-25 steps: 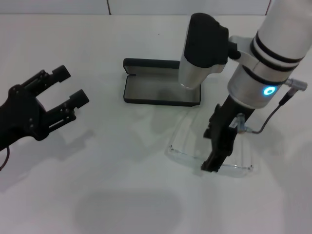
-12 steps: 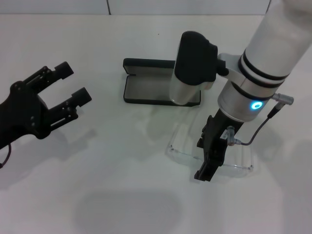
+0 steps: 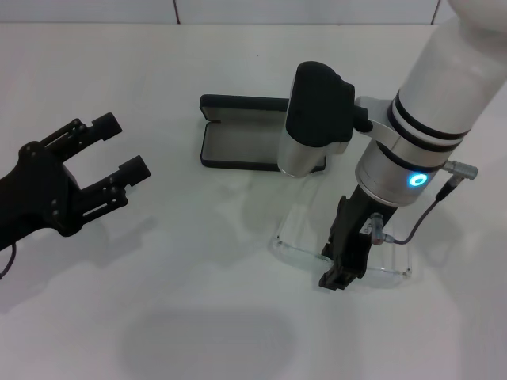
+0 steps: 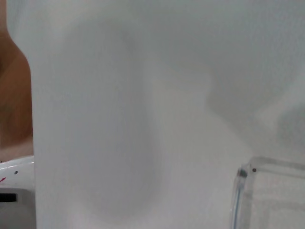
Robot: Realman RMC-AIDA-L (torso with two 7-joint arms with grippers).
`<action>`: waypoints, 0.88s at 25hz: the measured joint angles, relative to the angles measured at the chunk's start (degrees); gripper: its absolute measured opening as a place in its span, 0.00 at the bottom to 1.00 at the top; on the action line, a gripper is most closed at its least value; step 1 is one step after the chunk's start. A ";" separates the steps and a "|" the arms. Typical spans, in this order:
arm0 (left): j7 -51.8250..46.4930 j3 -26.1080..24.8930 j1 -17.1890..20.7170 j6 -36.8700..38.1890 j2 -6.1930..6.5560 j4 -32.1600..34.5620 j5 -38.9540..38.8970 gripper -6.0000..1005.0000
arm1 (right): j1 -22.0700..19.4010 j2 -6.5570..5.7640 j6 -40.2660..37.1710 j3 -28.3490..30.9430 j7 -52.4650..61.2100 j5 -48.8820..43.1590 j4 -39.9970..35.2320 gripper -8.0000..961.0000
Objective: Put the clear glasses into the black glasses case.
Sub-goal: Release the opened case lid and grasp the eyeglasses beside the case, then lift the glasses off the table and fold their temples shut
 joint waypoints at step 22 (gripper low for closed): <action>-2.14 -10.30 0.85 5.35 -0.69 0.13 -0.71 0.73 | -16.24 -0.52 -3.41 15.72 -4.57 -1.36 -19.46 0.13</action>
